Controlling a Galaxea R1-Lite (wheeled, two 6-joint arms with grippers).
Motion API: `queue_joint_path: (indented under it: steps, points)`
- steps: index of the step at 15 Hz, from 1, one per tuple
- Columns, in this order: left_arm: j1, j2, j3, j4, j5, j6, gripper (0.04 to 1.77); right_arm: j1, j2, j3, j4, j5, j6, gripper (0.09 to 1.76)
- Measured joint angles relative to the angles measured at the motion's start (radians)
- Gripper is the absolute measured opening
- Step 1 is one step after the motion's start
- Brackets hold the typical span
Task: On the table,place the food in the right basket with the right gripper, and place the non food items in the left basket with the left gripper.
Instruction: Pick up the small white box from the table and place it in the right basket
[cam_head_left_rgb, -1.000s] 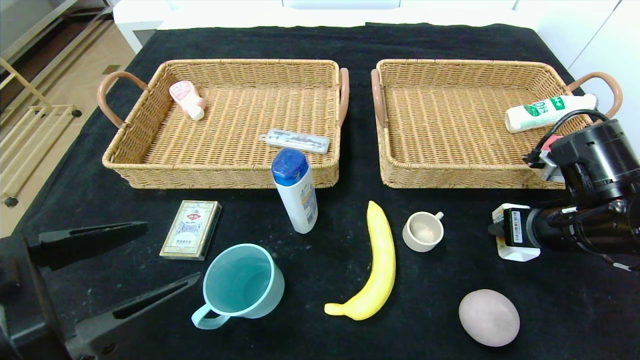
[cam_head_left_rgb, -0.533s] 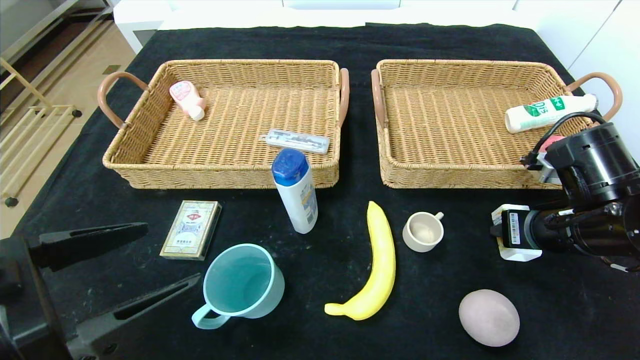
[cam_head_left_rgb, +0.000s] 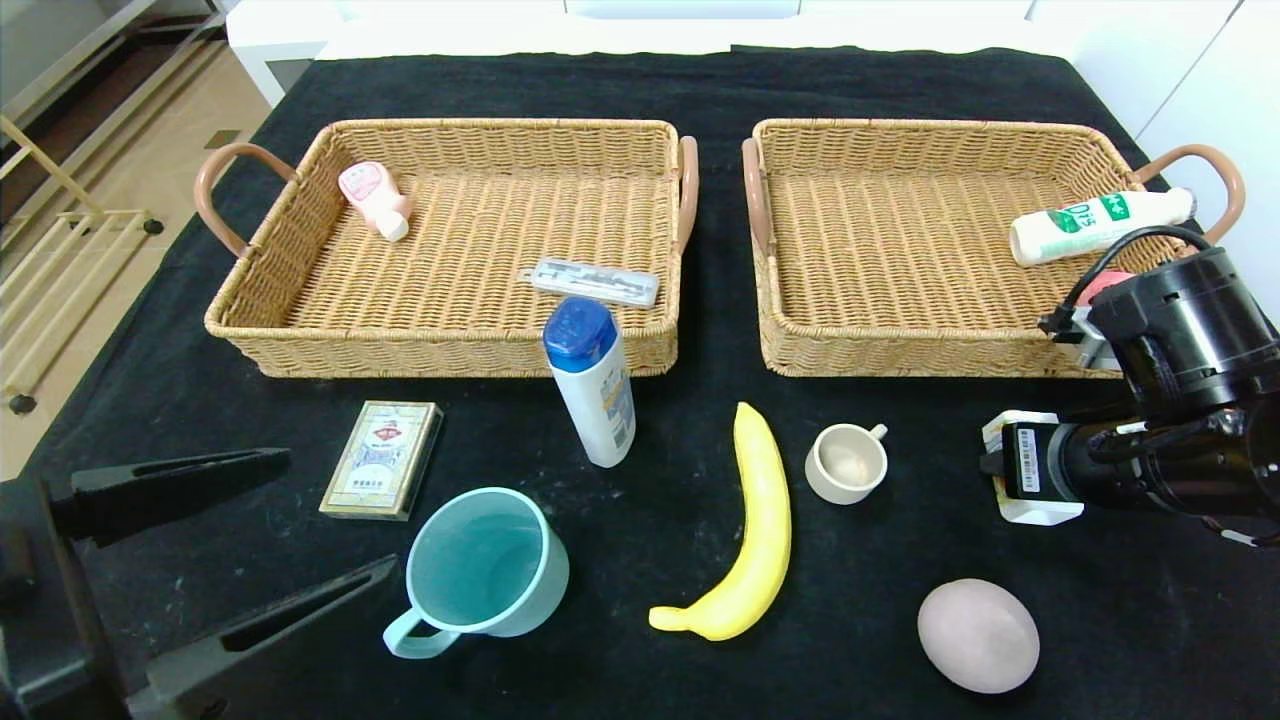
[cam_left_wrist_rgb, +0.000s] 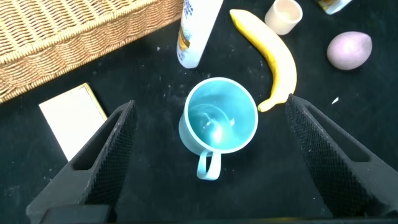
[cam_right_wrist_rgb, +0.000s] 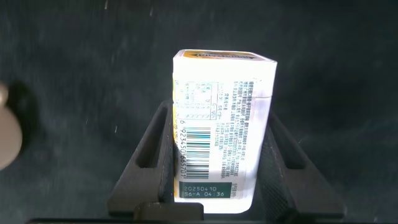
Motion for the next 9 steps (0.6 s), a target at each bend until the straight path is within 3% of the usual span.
queue_joint_path:
  steps: [5, 9]
  points:
    - [0.003, -0.006, 0.000, -0.001, 0.001, 0.003, 1.72, 0.054, -0.088, -0.029, 0.082, -0.006, -0.034, 0.81]
    - [0.003, -0.010, 0.007, -0.001, 0.000, 0.017, 1.72, 0.085, -0.129, -0.162, 0.228, -0.008, -0.038, 0.81]
